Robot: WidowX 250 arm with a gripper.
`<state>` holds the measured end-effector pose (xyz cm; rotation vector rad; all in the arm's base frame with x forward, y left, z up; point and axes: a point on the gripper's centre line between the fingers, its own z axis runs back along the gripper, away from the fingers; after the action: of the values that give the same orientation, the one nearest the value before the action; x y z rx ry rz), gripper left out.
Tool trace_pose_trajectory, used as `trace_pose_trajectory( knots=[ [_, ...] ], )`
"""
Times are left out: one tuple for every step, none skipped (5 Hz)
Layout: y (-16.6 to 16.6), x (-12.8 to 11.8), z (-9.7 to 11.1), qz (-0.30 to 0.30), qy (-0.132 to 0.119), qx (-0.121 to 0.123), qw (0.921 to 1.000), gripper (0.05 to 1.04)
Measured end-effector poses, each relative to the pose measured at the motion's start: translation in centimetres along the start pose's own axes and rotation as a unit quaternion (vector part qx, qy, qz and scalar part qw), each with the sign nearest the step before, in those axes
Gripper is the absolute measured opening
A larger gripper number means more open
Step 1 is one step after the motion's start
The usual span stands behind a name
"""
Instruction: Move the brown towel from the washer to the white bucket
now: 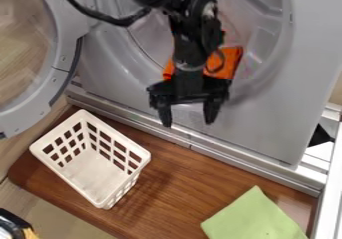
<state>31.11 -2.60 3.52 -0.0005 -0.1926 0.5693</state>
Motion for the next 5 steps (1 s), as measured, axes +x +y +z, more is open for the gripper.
trace_pose_trajectory(
  knots=[
    [-0.6, 1.5, 0.4, 0.001, -0.015, -0.009, 0.9999, 1.000],
    [-1.7, 3.6, 1.6, 0.001, -0.047, -0.024, 0.9986, 1.000],
    [-2.0, 4.9, 2.4, 0.001, -0.067, -0.026, 0.9974, 1.000],
    [-1.4, 6.1, 1.9, 0.015, -0.070, -0.021, 0.9972, 1.000],
    [-1.8, 6.9, 0.7, 0.004, -0.067, -0.015, 0.9976, 1.000]
  ],
)
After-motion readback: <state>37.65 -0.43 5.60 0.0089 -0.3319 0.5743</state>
